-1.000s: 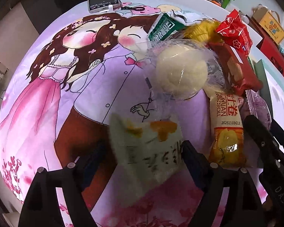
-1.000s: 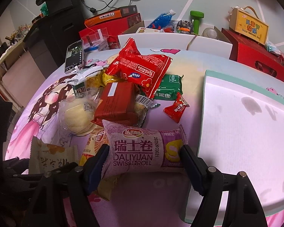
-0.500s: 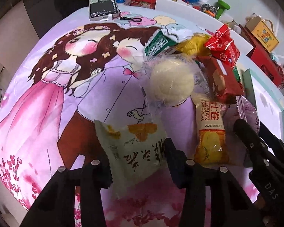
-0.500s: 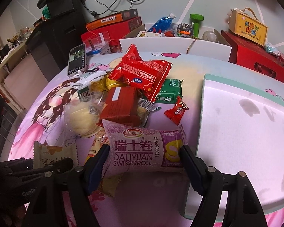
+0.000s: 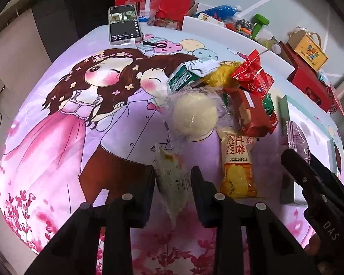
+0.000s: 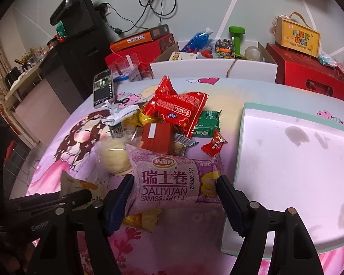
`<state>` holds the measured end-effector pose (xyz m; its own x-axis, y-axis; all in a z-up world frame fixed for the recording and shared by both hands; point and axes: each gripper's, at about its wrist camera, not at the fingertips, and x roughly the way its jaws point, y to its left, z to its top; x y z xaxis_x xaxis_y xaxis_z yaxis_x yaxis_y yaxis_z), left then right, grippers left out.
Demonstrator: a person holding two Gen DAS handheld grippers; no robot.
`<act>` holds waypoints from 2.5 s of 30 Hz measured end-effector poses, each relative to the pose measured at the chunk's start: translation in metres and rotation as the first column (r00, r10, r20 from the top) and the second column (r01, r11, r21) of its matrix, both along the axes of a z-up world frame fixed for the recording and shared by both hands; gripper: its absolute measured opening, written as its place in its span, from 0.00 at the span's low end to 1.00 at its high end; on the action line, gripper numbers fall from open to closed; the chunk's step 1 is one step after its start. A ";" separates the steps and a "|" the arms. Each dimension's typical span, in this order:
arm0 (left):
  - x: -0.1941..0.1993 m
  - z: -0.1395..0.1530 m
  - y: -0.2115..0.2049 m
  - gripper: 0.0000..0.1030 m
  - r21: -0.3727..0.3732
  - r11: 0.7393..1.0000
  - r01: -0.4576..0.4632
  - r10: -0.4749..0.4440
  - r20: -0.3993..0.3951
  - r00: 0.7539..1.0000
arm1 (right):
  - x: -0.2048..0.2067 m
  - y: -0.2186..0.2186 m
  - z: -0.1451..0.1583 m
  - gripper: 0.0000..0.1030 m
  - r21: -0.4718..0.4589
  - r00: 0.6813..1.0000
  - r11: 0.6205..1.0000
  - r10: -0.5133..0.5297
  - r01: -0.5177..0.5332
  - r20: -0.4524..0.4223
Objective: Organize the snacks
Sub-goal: 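Grasp white pastry packet with left gripper while right gripper grasps pink Swiss roll, then carry both packets over the white tray and release them inside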
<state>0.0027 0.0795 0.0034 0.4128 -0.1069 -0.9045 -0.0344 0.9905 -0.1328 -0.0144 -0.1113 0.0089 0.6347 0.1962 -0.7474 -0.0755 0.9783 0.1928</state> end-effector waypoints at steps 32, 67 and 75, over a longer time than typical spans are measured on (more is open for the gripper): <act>0.017 -0.043 -0.010 0.24 -0.022 1.000 0.011 -0.013 -0.082 0.997 | 0.019 0.017 -0.043 0.84 -0.108 0.996 0.993 0.041 -0.049 -0.080; -0.001 0.004 0.018 0.19 -0.086 0.995 -0.050 0.055 0.051 0.997 | -0.010 0.009 0.007 0.70 -0.032 0.999 0.999 0.026 -0.026 0.020; -0.008 0.023 0.006 0.19 -0.083 0.996 -0.019 0.027 0.096 0.995 | -0.010 -0.012 0.014 0.70 -0.028 0.999 0.999 -0.035 0.035 0.025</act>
